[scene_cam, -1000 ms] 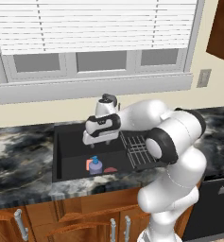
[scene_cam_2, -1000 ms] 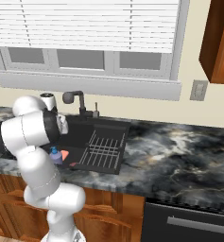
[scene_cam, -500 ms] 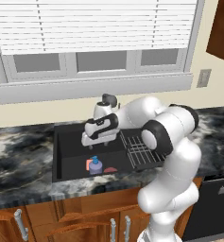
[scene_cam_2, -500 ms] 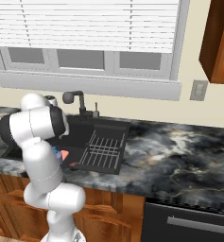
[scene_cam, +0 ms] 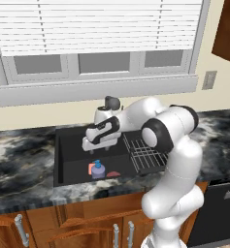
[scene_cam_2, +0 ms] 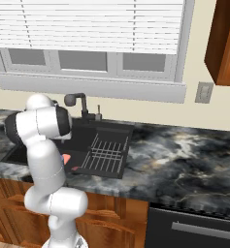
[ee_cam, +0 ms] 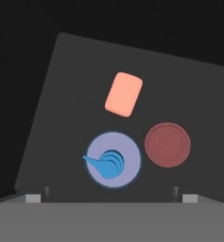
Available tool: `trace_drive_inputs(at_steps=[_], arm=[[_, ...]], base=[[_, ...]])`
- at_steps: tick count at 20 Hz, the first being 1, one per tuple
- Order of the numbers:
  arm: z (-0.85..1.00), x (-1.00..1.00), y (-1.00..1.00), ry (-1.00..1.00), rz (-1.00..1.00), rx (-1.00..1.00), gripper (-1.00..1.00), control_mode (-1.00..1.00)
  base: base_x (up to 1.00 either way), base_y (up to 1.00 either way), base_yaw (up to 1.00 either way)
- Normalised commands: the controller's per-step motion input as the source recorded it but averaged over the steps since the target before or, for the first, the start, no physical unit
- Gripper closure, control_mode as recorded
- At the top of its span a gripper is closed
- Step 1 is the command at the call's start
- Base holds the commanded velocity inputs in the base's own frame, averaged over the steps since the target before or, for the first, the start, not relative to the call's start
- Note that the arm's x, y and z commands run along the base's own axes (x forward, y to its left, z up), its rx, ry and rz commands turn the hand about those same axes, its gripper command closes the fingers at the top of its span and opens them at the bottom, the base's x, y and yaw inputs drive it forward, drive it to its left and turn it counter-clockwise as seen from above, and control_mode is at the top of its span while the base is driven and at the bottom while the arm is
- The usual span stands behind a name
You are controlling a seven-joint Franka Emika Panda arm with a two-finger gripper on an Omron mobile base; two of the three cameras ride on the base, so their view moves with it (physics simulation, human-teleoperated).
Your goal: Pick up the bar soap and soap dispenser from the sink, and place them back in the cabinet, and close the cabinet door.
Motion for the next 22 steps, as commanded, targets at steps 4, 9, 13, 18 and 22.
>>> trace_drive_inputs(at_steps=[4, 9, 13, 18, 22], arm=[[-0.13, 0.00, 0.00, 0.00, 0.00, 0.00, -1.00, -1.00], [-0.15, 0.00, 0.00, 0.00, 0.00, 0.00, -1.00, -1.00], [-0.14, 0.00, 0.00, 0.00, 0.00, 0.00, -1.00, -1.00], [-0.15, 0.00, 0.01, 0.00, 0.00, 0.00, -1.00, -1.00], [-0.16, 0.00, 0.04, 0.00, 0.00, 0.00, -1.00, -1.00]], base=[[0.00, 0.00, 0.00], [0.00, 0.00, 0.00], [0.00, 0.00, 0.00], [0.00, 0.00, 0.00], [0.00, 0.00, 0.00]])
